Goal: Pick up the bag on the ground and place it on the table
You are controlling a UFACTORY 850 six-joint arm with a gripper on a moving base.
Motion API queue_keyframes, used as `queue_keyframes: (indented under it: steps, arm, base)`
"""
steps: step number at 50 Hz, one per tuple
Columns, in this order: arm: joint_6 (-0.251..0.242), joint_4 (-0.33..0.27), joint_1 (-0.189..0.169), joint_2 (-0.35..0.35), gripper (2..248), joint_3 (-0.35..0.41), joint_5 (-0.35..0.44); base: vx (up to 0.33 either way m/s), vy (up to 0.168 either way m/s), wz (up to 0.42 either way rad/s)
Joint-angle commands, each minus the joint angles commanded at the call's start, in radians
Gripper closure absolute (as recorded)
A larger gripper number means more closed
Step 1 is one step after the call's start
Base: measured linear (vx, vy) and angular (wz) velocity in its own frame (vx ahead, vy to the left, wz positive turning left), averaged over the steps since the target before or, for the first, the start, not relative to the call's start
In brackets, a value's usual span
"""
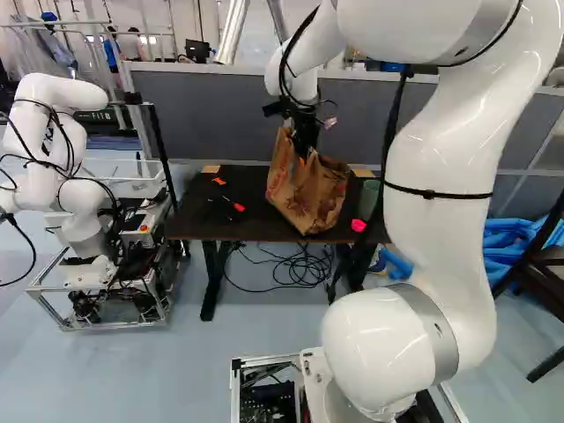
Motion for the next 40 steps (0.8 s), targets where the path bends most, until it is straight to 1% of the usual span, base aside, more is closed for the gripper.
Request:
queue_keyframes:
  steps: [10,32,33,37,38,40]
  arm:
    - [0.0,-0.001,0.008,-0.005,229,-0.003,0.001]
    - [0.0,-0.001,0.009,-0.005,229,-0.004,0.001]
    - [0.0,-0.001,0.009,-0.005,211,-0.004,0.001]
    - [0.0,-0.001,0.009,-0.005,211,-0.004,0.001]
    - [0.0,-0.001,0.009,-0.005,178,-0.004,0.001]
    - [0.0,-0.001,0.009,-0.005,178,-0.004,0.001]
  base:
    - [0.0,0.0,0.0]
    - [0.0,0.0,0.0]
    - [0.0,0.0,0.0]
    - [0.0,0.0,0.0]
    - [0.0,0.0,0.0]
    - [0.0,0.0,0.0]
